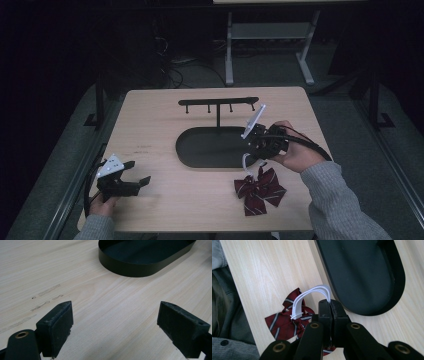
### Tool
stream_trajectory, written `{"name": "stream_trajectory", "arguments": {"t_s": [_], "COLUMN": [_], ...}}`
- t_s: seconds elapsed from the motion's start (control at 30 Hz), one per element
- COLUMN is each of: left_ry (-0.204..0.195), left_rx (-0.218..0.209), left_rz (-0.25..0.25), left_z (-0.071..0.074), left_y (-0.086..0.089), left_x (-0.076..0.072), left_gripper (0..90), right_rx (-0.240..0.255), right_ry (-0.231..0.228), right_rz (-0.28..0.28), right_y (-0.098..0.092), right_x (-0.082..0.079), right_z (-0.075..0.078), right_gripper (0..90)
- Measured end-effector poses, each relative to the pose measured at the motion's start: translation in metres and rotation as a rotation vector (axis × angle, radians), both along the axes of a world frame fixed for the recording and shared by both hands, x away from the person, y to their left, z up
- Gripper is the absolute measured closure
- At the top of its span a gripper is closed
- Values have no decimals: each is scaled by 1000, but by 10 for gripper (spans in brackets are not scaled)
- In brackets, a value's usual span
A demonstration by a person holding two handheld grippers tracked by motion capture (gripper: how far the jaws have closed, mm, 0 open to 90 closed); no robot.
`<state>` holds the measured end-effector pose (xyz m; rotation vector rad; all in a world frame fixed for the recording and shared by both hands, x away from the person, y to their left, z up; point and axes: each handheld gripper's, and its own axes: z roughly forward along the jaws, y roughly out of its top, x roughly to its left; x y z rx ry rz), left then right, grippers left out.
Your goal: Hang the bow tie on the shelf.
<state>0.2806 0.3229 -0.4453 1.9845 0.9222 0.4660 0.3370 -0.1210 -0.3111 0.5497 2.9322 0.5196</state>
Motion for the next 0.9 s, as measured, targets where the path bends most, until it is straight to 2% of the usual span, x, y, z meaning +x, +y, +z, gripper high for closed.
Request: {"name": "stream_trajectory", "arguments": {"t_s": [0.4,0.9], "left_ry": [0,1], "left_rx": [-4,-9], "left_rz": [2,4], "left_z": [0,0], "left_y": [0,0], "left_x": [0,0], "left_gripper": [129,129], "right_rx": [1,-7], "right_ry": [-4,-4], "right_rz": [17,36], "right_y": [12,24], "right_x": [7,25], "right_z": [12,27], "right_gripper": [876,876]}}
